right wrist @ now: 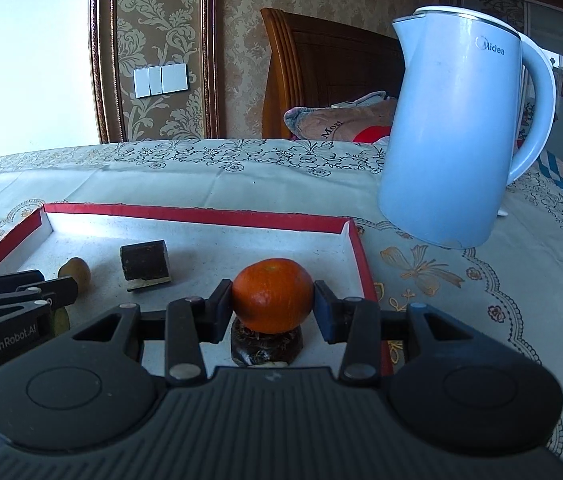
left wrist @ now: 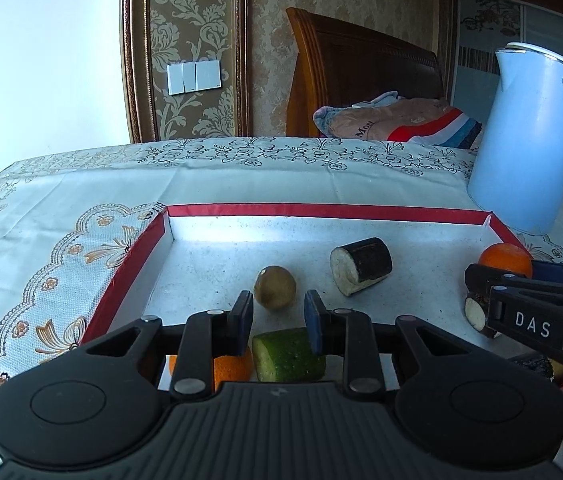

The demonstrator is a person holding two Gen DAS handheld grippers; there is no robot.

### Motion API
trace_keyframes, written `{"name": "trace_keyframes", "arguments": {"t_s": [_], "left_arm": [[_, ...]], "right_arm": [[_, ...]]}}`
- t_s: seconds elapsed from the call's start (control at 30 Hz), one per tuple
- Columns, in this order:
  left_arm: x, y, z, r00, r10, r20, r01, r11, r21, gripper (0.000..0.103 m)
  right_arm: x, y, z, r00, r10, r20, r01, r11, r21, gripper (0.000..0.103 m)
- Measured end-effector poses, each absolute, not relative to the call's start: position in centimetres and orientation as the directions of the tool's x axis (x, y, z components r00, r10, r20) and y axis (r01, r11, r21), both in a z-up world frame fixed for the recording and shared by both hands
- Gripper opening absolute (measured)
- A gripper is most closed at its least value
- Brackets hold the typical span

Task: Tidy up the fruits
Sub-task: 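Carry the brown fruit into the tray while the right tool sets the orange on an eggplant slice, then open both tools to release the fruits and lift them out of the tray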

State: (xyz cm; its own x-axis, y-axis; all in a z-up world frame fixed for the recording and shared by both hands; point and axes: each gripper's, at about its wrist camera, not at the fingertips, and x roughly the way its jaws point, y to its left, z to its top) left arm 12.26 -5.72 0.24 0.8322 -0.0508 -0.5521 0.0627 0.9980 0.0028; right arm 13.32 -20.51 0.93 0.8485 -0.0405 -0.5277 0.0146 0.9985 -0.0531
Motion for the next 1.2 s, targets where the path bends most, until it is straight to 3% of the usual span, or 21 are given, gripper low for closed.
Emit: {"name": "trace_keyframes", "arguments": {"t_s": [0.3,0.47,0.6,0.93,1.13,1.2], "left_arm": [[12.2,-5.4,0.3,0.833,-0.056,-0.550,0.059,0.998,-0.012,0.027],[12.1,-5.3,0.4,0.832,-0.066,-0.550,0.063,0.998,-0.025,0.028],[11.9,-5.2,0.5,0.834,-0.069,-0.547,0.066,0.997,-0.025,0.028],[10.9,-4.8,0.7,0.835,-0.098,-0.542,0.083,0.995,-0.051,0.028],[10.5,-4.7,0.8,0.838,-0.101,-0.537,0.087,0.995,-0.052,0.029],[10.3,-4.8,0.8,0.840,-0.104,-0.532,0.093,0.995,-0.047,0.035]], "right_arm": [[13.2,-20.5,0.9,0.848,-0.030,-0.529,0.005,0.999,-0.049,0.044],[12.9,-20.4,0.9,0.852,-0.028,-0.523,0.002,0.999,-0.050,0.060],[12.4,-20.3,1.1,0.865,-0.038,-0.501,0.010,0.998,-0.059,0.085],[11.3,-20.5,1.4,0.872,-0.036,-0.488,0.015,0.999,-0.047,0.099],[10.7,-20.8,1.5,0.873,-0.036,-0.486,0.018,0.999,-0.041,0.101],[10.5,-20.9,1.5,0.872,-0.037,-0.488,0.023,0.999,-0.034,0.101]]}}
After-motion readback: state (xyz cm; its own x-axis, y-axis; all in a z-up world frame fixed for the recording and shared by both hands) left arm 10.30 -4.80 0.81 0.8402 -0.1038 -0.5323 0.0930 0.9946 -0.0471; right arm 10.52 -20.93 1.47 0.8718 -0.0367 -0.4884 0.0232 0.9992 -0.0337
